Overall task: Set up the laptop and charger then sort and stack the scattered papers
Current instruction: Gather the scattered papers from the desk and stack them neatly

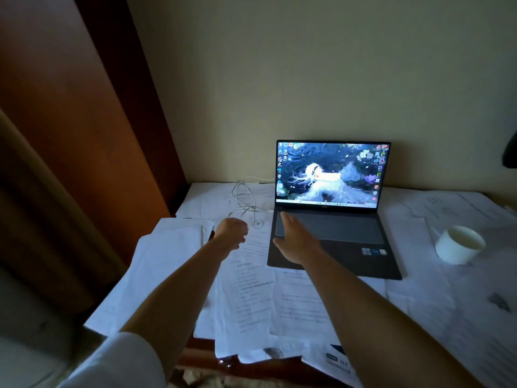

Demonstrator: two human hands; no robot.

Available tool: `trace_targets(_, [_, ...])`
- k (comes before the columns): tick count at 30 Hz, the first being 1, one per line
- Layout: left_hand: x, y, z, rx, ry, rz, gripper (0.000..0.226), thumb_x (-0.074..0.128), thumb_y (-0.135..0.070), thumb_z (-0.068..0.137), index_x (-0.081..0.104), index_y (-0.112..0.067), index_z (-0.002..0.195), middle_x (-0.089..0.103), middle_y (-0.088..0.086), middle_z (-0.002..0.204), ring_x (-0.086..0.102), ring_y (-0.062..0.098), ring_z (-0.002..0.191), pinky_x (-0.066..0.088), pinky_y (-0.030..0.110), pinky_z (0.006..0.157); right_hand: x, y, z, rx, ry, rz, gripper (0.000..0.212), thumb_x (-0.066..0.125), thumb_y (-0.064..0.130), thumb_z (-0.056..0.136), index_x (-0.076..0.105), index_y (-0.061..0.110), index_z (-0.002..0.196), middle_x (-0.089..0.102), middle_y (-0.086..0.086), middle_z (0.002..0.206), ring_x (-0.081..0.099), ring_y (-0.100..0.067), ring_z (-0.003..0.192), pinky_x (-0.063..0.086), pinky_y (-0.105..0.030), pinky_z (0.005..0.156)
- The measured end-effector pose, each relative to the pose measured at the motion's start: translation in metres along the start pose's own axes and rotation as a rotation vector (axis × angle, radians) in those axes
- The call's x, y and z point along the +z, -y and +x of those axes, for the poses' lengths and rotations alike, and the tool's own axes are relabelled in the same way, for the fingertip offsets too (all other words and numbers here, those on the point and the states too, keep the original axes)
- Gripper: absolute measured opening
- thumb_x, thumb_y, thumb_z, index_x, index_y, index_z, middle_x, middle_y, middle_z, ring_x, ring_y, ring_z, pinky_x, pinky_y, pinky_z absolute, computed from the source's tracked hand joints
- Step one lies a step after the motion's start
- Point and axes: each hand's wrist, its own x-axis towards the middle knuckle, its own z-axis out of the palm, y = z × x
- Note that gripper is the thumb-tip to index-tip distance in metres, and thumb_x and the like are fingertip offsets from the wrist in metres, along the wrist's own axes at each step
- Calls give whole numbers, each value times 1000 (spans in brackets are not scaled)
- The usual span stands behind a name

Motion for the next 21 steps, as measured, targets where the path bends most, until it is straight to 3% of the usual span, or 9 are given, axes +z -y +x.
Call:
trace_targets(3, [-11,15,-5,25,-62,1,23,45,-2,95,62,-12,82,59,1,69,53,4,41,36,15,42,6,6,-2,-23,2,-35,71,52,34,95,11,19,151,24,-8,154,30,-28,138,36,-43,105])
trace_targets(7, [-30,30,-8,46,-77,34,14,52,-2,91,63,-10,94,59,4,73,53,14,57,38,20,49,15,19,-3,-46,26,-54,69,51,35,95,12,18,150,24,-9,153,32,-29,137,37,-43,103])
trace_targets(10, [-47,44,-6,55,-114,65,14,58,-2,88,66,-8,98,60,8,78,54,14,59,42,16,45,25,31,-2,-54,31,-78,68,50,34,95,13,18,150,27,-9,150,34,-29,135,40,-42,100])
trace_targets(17, [-101,88,16,85,-105,219,21,59,-5,87,69,-8,105,65,15,110,62,30,101,50,32,82,63,71,10,-43,68,-102,65,50,34,95,18,16,149,35,-10,144,42,-30,128,42,-40,97])
trace_targets(18, [-110,96,21,83,-101,238,22,59,-5,87,69,-9,106,65,14,111,62,29,101,52,32,82,70,79,12,-38,79,-107,64,50,34,95,19,16,148,38,-11,141,43,-30,125,43,-40,96])
trace_targets(21, [-138,117,33,71,-79,287,22,57,-5,89,68,-11,108,63,14,113,60,23,93,48,19,60,95,101,17,-21,127,-121,62,49,33,96,20,15,148,39,-12,140,44,-30,125,42,-39,96])
